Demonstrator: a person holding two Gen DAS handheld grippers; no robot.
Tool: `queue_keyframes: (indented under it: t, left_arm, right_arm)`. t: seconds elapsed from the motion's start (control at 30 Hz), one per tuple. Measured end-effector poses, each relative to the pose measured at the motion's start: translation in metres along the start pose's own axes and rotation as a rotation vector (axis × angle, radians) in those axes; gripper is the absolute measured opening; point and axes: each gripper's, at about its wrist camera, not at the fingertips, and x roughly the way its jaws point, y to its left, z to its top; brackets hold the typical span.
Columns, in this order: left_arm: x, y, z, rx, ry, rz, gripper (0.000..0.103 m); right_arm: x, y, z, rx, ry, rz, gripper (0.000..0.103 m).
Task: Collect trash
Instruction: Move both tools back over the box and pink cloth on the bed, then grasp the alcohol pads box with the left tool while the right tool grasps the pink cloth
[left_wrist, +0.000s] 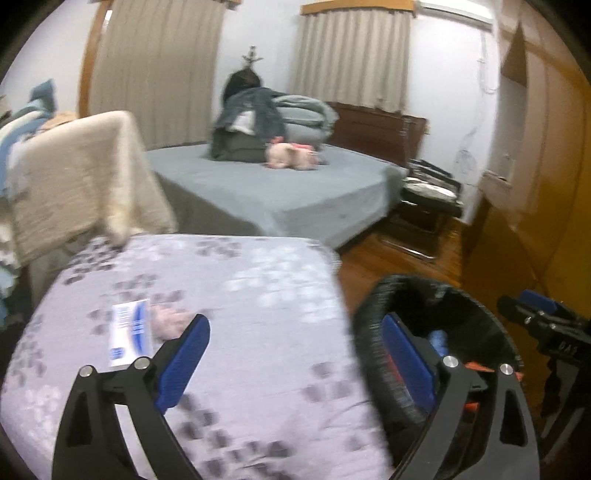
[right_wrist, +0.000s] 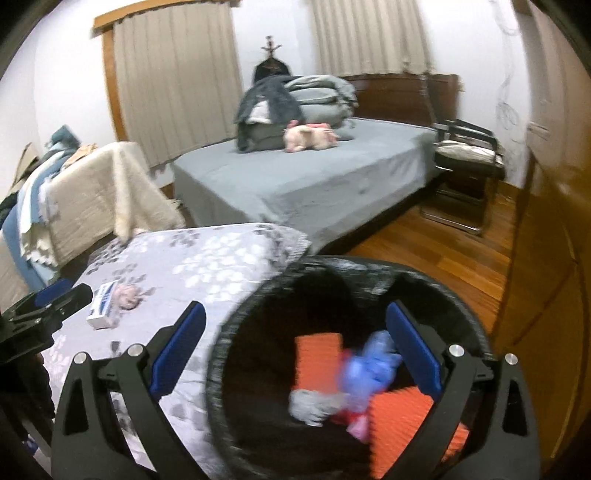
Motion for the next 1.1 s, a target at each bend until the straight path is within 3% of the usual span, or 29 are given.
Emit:
queue_keyframes:
  t: [0.27, 0.47, 0.7, 1.1]
  left_arm:
    - [-0.008, 0.082, -0.015, -0.074, 0.017, 0.173, 0.093]
    - [-0.001, 0.119, -0.022, -0.099, 0.031, 0.246, 0.093]
    - [0.02, 0.145, -0.03, -0.119, 0.067, 0.277, 0.093]
    - [0.087, 0.161, -0.043, -0.14, 0.177, 0.268, 0.091]
  right_arm:
    - [0.034, 0.071, 0.009, -0.092, 0.015, 0.096, 0.096]
    - [0.06, 0.107, 0.012, -0.12, 0.029, 0.143, 0.096]
    - [0.097, 0.135, 0.009, -0.136, 0.061, 0.161, 0.096]
    - [0.144, 0.152, 0.007, -0.145, 0.1, 0.15, 0.096]
